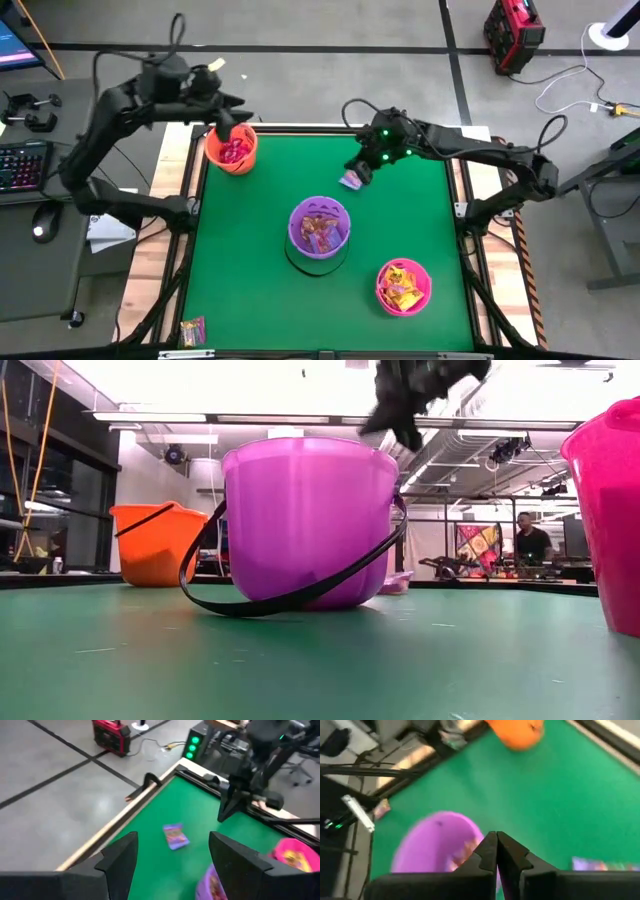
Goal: Sort candy by brand, put in halloween buckets
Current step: Put the violet candy into the violet bucket
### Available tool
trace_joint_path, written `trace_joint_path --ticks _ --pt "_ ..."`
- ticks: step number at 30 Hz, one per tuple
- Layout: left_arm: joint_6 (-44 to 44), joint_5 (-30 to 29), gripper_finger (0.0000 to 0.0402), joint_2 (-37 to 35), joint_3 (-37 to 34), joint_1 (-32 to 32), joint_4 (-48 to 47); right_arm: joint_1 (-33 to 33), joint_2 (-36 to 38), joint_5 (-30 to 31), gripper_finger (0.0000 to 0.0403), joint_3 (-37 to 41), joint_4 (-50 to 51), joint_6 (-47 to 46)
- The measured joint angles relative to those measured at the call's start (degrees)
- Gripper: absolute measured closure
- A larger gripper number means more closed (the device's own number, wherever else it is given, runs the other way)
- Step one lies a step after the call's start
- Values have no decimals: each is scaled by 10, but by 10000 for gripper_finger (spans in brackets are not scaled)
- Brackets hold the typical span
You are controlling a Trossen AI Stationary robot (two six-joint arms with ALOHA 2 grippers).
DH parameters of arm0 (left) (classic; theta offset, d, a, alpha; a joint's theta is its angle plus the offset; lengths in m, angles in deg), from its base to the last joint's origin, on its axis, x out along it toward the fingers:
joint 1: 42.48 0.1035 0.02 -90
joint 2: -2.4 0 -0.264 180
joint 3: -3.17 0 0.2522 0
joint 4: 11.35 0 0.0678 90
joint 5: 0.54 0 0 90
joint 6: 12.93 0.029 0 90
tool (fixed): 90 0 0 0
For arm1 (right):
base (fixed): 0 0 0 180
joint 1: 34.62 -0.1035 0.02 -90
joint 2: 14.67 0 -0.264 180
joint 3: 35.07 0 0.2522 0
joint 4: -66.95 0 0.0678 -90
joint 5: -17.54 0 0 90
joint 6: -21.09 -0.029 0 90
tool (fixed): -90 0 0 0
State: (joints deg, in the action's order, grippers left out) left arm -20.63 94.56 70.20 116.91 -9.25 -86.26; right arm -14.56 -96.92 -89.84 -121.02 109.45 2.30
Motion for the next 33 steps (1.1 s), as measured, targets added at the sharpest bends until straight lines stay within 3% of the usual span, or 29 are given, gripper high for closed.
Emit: trace_joint_path --ticks 2,6,8,12,17,23,33 --pt "-12 1 169 -15 0 -13 -18 -30 -7 28 400 -31 2 11" --pt "-23 2 169 -34 0 -35 -43 -72 -31 163 398 -57 38 -12" --pt "-23 1 169 -40 0 -46 -50 -72 -46 202 396 -58 52 -49" --pt "-33 1 169 -42 -7 -69 -55 -42 -97 204 365 -57 116 -76" --pt "-73 1 169 -44 -44 -109 -49 23 -169 200 281 -57 144 -36" --pt "-166 1 169 -43 -119 -160 -3 114 -259 67 199 -57 136 30" --pt "-339 -27 169 -43 -210 -305 171 151 -295 72 176 -57 147 88"
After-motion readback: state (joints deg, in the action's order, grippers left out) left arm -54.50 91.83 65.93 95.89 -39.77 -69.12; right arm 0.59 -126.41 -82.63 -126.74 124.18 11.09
